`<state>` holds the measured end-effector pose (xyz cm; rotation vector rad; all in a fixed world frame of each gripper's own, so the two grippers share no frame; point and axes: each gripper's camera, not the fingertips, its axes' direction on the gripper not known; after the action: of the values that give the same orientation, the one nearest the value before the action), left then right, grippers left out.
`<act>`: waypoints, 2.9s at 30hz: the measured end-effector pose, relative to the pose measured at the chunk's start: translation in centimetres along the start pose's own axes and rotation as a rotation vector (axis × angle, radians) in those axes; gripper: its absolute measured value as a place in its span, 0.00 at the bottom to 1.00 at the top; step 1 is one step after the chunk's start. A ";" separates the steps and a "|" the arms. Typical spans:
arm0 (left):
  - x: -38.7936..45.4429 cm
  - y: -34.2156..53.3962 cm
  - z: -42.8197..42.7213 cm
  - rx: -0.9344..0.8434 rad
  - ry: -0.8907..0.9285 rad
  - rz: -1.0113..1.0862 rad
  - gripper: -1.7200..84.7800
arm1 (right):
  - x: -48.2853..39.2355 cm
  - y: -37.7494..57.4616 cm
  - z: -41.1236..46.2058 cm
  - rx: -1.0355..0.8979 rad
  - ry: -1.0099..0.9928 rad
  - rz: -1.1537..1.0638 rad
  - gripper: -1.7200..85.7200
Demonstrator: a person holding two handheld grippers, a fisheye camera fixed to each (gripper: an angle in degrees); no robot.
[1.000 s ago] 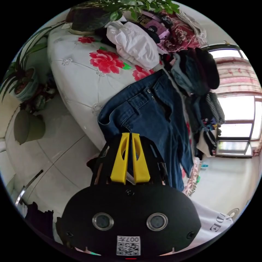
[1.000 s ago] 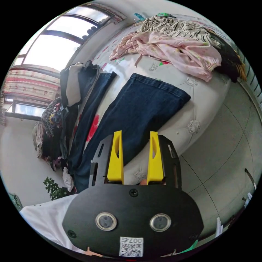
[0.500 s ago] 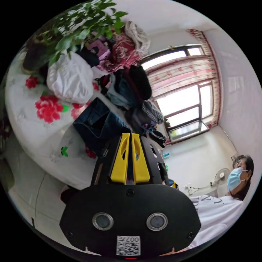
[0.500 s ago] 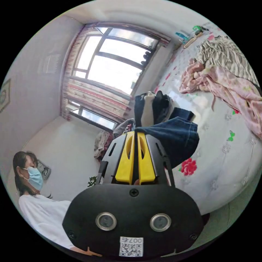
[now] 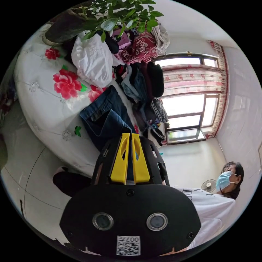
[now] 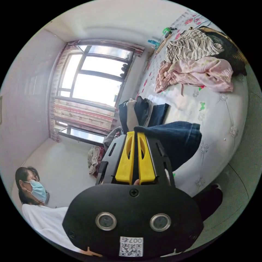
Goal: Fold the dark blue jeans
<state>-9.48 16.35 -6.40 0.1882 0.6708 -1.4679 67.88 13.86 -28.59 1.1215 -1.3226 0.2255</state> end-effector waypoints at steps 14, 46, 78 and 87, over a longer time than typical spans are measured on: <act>4.5 -19.5 22.5 0.026 -0.245 -0.065 0.02 | -11.1 -10.1 29.6 -0.142 0.501 -0.304 0.07; 11.7 -4.5 48.8 -0.545 -0.858 0.677 0.02 | 12.9 -14.3 34.0 -0.266 1.105 -0.218 0.02; 22.0 -6.0 64.4 -1.237 -0.139 0.782 0.01 | 0.8 25.0 38.2 -0.867 0.121 -0.744 0.10; 20.7 -6.1 64.4 -1.239 -0.078 0.714 0.01 | -1.7 28.6 44.7 -0.961 0.131 -0.829 0.09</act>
<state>3.34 -34.76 36.38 -0.5430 1.1757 -0.2210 18.44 -4.54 -22.28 0.6967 -0.6005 -0.8526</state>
